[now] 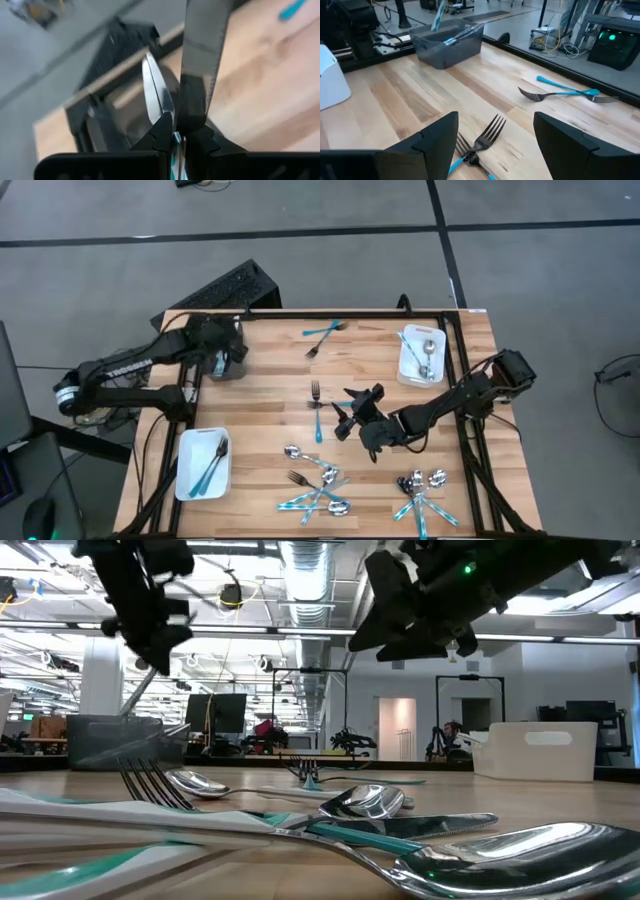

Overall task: Sort silverware by color (type)
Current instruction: Put the blue white knife into the black bin, then put the blue white spoon into the right white bin

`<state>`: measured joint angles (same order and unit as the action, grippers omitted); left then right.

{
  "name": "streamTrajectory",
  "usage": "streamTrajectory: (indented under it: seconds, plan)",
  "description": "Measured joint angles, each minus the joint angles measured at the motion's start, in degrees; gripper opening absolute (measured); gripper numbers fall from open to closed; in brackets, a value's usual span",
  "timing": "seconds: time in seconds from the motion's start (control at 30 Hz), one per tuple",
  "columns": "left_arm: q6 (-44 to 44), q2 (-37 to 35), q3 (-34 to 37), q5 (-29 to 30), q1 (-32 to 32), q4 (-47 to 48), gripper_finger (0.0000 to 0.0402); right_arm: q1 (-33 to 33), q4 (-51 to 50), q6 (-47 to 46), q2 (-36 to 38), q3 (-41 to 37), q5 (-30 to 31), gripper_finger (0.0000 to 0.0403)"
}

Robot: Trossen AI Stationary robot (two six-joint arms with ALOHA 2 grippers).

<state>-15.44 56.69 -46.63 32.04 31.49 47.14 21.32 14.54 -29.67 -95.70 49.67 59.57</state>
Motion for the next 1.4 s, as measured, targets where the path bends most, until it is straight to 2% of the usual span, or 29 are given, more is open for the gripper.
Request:
streamTrajectory:
  seconds: [0.13,0.27,0.53,0.7,0.8,0.87,1.0,1.07,1.23,1.4]
  plan:
    - [0.08,3.2,0.01,-5.85,5.56,0.35,0.0017,0.43,-0.65,-0.02,0.0,0.0,-0.19,0.0285]
    - [-0.09,5.57,-0.01,-6.22,7.65,1.18,0.0037,1.1,-1.44,-0.55,0.0,0.0,-0.53,0.0285]
    - [0.15,6.75,-0.01,-6.27,9.81,1.99,0.0124,1.49,-2.2,-1.88,0.0,0.0,-0.79,0.0285]
    - [0.87,5.1,-0.01,-7.62,8.52,1.68,0.0166,1.77,-2.74,-2.02,0.0,0.0,-1.22,0.0285]
    - [0.52,3.88,0.0,-11.09,4.67,-0.19,0.0177,1.97,-4.65,-3.35,0.01,0.0,-1.49,0.0285]
    - [0.18,3.37,-0.01,-12.7,0.43,-2.48,0.0178,1.83,-7.75,-6.54,0.39,0.0,-4.86,0.0285]
    - [-0.27,3.38,-0.01,-13.8,-11.04,-8.64,0.0174,-0.76,-12.93,-11.91,0.27,0.0,-21.18,0.0286]
    - [-0.27,3.38,-0.01,-13.55,-16.93,-12.62,0.0172,-1.58,-12.52,-12.35,-0.97,0.0,-27.43,0.0286]
    - [-0.33,3.4,-0.01,-9.67,-30.23,-21.51,0.0172,-0.62,-6.53,-8.13,-4.28,0.19,-35.73,0.0286]
    - [-0.71,3.4,-0.01,-2.23,-38.81,-23.49,0.0171,-0.45,-3.17,0.63,-11.36,5.92,-41.79,0.0286]
